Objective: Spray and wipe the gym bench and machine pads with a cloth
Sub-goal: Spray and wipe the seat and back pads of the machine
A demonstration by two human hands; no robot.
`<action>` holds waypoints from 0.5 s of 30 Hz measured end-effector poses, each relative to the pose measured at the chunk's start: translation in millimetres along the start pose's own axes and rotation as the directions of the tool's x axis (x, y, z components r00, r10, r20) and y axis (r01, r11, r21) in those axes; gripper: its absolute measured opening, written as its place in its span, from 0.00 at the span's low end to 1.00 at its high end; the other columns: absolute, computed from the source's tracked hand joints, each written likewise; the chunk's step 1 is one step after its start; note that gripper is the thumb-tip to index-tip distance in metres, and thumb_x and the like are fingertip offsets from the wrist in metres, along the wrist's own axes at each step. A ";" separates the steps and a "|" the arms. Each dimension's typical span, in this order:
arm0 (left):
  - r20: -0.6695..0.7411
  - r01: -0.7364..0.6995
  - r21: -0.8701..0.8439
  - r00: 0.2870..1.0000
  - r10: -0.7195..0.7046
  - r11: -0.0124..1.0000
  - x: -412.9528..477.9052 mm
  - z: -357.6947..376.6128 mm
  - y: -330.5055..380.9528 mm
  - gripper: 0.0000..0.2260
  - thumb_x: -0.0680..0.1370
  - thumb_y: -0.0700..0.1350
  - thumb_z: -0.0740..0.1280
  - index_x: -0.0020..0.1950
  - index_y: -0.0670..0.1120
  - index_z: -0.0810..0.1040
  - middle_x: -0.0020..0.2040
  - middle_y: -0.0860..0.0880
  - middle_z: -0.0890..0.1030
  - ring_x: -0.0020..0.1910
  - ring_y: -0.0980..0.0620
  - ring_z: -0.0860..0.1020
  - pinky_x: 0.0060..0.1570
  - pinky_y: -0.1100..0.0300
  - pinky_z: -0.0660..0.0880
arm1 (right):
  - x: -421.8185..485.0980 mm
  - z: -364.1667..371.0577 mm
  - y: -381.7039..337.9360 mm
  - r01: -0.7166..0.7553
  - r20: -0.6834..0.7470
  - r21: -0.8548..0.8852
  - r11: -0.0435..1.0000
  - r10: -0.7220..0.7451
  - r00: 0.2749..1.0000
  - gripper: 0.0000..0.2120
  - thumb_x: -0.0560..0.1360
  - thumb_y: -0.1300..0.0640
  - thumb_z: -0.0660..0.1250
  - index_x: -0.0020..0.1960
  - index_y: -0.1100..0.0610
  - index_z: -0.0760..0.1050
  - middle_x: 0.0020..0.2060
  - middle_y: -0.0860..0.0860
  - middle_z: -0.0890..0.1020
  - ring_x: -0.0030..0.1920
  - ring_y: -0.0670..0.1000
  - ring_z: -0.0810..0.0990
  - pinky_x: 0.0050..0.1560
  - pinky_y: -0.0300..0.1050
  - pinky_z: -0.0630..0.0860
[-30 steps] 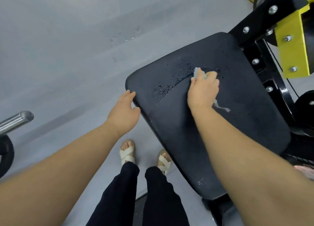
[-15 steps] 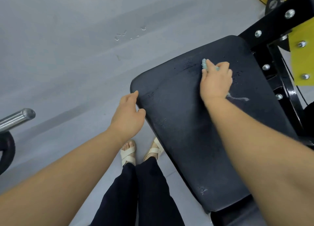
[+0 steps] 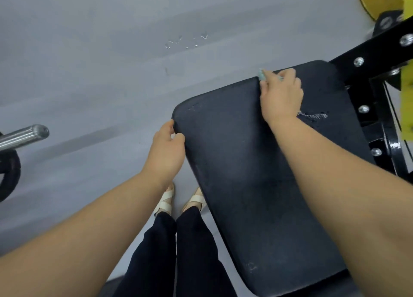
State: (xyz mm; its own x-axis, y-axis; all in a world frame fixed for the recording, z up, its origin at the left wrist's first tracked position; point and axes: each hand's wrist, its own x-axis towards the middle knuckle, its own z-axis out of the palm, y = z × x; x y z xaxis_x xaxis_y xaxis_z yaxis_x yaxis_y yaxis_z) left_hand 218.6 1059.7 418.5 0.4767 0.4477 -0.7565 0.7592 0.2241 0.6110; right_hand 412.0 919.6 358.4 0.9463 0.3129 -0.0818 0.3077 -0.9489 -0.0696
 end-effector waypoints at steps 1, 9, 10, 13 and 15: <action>-0.008 -0.003 0.019 1.000 0.003 1.000 1.1 2.8 0.3 0.19 0.78 0.40 0.53 0.64 0.56 0.71 0.64 0.54 0.70 0.57 0.55 0.73 0.62 0.53 0.70 | 2.7 -1.1 0.2 -0.099 -0.011 -0.007 0.995 0.098 0.995 0.17 0.80 0.51 0.57 0.68 0.48 0.70 0.62 0.56 0.69 0.57 0.59 0.69 0.55 0.52 0.67; -0.187 -0.016 0.188 0.981 0.051 0.982 2.5 24.4 7.1 0.21 0.78 0.42 0.55 0.73 0.49 0.64 0.68 0.48 0.61 0.59 0.52 0.69 0.58 0.61 0.64 | -78.3 14.4 -81.5 0.650 0.017 0.230 0.724 -0.671 0.741 0.16 0.68 0.52 0.68 0.55 0.51 0.80 0.44 0.56 0.79 0.37 0.58 0.75 0.34 0.47 0.71; -0.199 -0.016 0.235 0.978 0.064 0.972 3.0 26.4 10.4 0.21 0.78 0.42 0.55 0.72 0.49 0.64 0.68 0.48 0.62 0.63 0.49 0.67 0.61 0.59 0.63 | -67.3 9.7 -65.1 0.679 0.012 0.246 0.692 -0.702 0.712 0.16 0.69 0.51 0.65 0.56 0.51 0.80 0.44 0.56 0.79 0.36 0.59 0.75 0.34 0.47 0.72; -0.168 -0.084 0.408 0.972 0.165 0.909 0.1 39.4 20.8 0.21 0.78 0.42 0.56 0.72 0.49 0.64 0.68 0.48 0.63 0.67 0.48 0.61 0.65 0.59 0.59 | -18.3 -0.7 3.6 0.508 -0.038 0.081 0.858 -0.507 0.861 0.17 0.73 0.51 0.61 0.59 0.50 0.79 0.49 0.59 0.78 0.42 0.64 0.76 0.40 0.55 0.75; -0.091 -0.154 0.441 0.972 0.215 0.884 0.4 53.6 28.9 0.21 0.78 0.42 0.56 0.71 0.50 0.65 0.68 0.49 0.63 0.67 0.48 0.60 0.63 0.61 0.58 | 5.1 -6.4 51.9 0.160 0.010 0.007 0.987 -0.160 0.987 0.17 0.77 0.52 0.61 0.65 0.48 0.74 0.59 0.59 0.73 0.52 0.64 0.73 0.50 0.55 0.71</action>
State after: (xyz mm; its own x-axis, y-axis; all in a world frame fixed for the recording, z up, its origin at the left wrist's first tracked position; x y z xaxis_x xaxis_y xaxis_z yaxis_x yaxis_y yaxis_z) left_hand 264.5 1020.0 423.3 0.5861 0.5623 -0.5834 0.7934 -0.2521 0.5541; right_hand 433.4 871.7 360.8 0.8838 0.4610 -0.0799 0.4543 -0.8864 -0.0887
